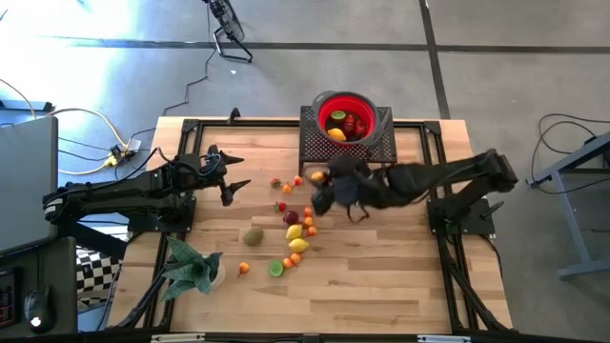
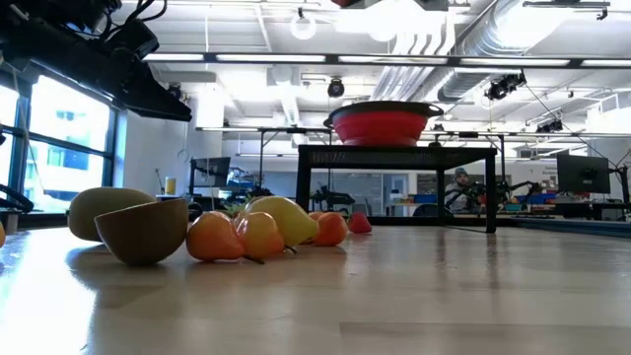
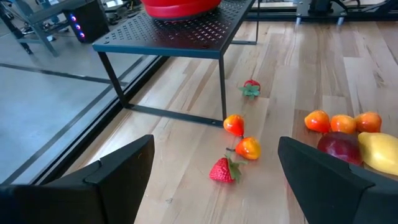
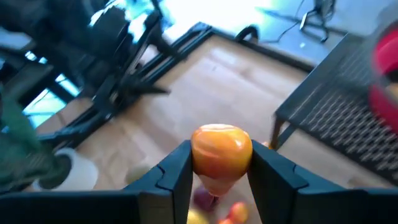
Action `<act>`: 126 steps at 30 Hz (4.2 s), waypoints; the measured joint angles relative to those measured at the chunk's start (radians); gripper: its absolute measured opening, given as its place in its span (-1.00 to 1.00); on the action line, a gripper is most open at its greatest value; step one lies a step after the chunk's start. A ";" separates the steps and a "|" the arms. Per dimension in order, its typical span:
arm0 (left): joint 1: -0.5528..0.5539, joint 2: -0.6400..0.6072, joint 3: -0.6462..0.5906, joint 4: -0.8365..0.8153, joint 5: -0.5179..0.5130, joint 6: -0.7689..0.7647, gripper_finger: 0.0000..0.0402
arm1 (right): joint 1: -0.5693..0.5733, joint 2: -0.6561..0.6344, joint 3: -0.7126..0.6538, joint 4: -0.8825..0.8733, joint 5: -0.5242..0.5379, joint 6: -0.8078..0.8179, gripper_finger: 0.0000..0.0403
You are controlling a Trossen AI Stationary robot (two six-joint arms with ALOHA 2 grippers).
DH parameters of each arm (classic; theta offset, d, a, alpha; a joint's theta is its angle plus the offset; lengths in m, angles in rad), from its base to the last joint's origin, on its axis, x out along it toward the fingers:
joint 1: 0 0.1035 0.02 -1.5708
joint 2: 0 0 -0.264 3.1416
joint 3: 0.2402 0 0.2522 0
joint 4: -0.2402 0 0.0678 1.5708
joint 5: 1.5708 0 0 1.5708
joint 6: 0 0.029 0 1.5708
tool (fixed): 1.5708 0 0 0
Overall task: Pick & Place Fruit
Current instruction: Put the pear into the strainer on the shelf, then put the lemon into the strainer on the shelf
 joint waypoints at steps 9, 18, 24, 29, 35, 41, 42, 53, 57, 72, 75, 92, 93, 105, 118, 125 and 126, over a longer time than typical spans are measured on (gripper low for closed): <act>0.000 0.000 0.000 0.000 0.000 0.000 0.68 | -0.210 -0.037 0.000 -0.002 -0.014 -0.180 -0.37; 0.000 0.000 0.000 0.000 0.000 0.000 0.68 | -0.424 -0.027 0.000 -0.018 -0.034 -0.320 -0.37; 0.000 0.000 0.000 0.000 0.000 0.000 0.68 | -0.532 -0.027 0.000 -0.056 -0.044 -0.329 -0.37; 0.000 0.000 0.000 0.000 0.000 0.000 0.68 | -0.582 -0.021 0.000 -0.084 -0.044 -0.329 -0.37; 0.000 0.000 0.000 0.000 0.000 0.000 0.68 | -0.610 -0.008 0.000 -0.095 -0.041 -0.329 -0.37; 0.000 0.000 0.000 0.000 0.000 0.000 0.68 | -0.623 0.017 0.000 -0.114 -0.044 -0.326 -0.37; 0.000 0.000 0.000 0.000 0.000 0.000 0.68 | -0.626 0.024 0.000 -0.121 -0.045 -0.319 -0.37; 0.000 0.000 0.000 0.000 0.000 0.000 0.68 | -0.632 0.118 0.000 -0.134 -0.044 -0.323 -0.37; 0.000 0.000 0.000 0.000 0.000 0.000 0.68 | -0.635 0.132 0.000 -0.140 -0.051 -0.333 -0.37; 0.000 0.000 0.000 0.000 0.000 0.000 0.68 | -0.636 0.132 0.000 -0.138 -0.051 -0.329 -0.37; 0.000 0.000 0.000 0.000 0.000 0.000 0.68 | -0.636 0.131 0.000 -0.138 -0.053 -0.329 -0.37; 0.000 0.000 0.000 0.000 0.000 0.000 0.68 | -0.638 0.131 0.000 -0.137 -0.072 -0.329 -0.01; 0.000 0.000 0.000 0.000 0.000 0.000 0.68 | -0.638 0.131 0.000 -0.137 -0.072 -0.329 0.02; 0.000 0.000 0.000 0.000 0.000 0.000 0.68 | -0.621 0.116 0.000 -0.137 -0.099 -0.332 0.15; 0.000 0.000 0.000 0.000 0.000 0.000 0.68 | -0.555 -0.027 0.000 -0.101 -0.096 -0.382 0.15; 0.000 0.000 0.000 0.000 0.000 0.000 0.68 | -0.490 -0.117 0.000 -0.104 -0.100 -0.382 0.15; 0.000 0.000 0.000 0.000 0.000 0.000 0.68 | -0.480 -0.128 0.000 -0.106 -0.100 -0.382 0.15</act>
